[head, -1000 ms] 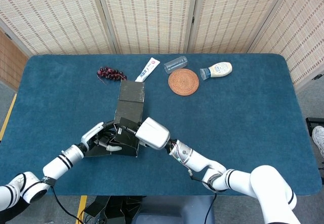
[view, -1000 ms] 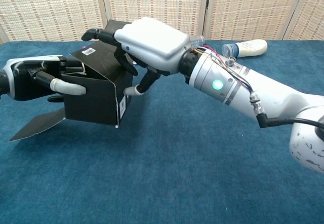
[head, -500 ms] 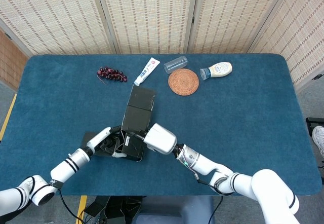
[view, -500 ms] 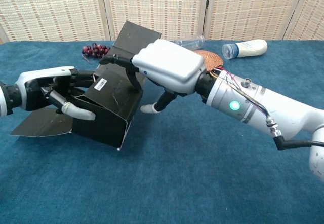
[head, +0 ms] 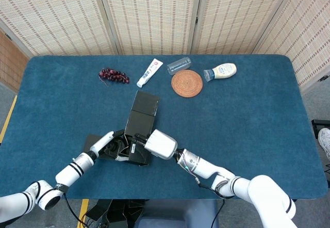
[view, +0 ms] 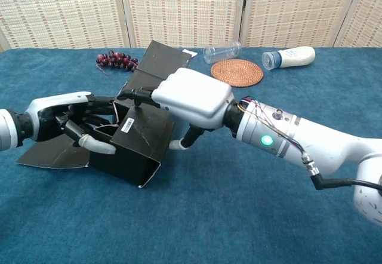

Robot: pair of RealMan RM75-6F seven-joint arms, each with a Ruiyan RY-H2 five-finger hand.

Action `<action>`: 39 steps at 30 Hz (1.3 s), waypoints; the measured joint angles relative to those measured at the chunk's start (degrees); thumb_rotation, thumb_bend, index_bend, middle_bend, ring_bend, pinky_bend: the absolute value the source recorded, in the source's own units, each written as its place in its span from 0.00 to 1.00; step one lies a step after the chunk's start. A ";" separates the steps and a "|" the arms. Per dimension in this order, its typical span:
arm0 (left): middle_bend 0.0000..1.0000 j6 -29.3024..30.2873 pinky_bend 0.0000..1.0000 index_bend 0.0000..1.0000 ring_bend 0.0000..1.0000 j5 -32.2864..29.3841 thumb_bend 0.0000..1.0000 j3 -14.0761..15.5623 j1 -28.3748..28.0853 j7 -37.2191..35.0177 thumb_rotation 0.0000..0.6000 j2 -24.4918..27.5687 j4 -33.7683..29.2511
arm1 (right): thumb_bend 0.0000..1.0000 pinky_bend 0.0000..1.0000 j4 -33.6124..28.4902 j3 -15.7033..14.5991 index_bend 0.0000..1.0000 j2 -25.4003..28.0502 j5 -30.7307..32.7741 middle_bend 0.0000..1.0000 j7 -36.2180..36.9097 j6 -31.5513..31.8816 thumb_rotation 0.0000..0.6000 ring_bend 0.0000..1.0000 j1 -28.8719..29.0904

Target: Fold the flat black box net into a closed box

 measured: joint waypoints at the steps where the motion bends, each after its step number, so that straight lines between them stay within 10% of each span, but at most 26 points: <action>1: 0.26 -0.09 0.76 0.25 0.39 0.15 0.09 0.15 0.02 -0.28 1.00 0.00 0.20 | 0.19 1.00 0.76 -0.11 0.10 -0.26 -0.26 0.25 0.17 0.16 1.00 0.74 0.16; 11: 0.26 -0.81 0.54 0.25 0.14 1.06 0.09 0.96 0.15 -4.22 1.00 -0.53 2.67 | 0.19 1.00 9.57 -0.41 0.10 -4.90 -1.54 0.11 2.58 2.46 1.00 0.68 1.60; 39: 0.26 -0.85 0.41 0.25 0.09 3.59 0.09 3.08 -0.21 -9.87 1.00 -0.31 5.62 | 0.11 1.00 21.68 -0.73 0.10 -11.82 -1.27 0.15 7.78 7.55 1.00 0.62 4.82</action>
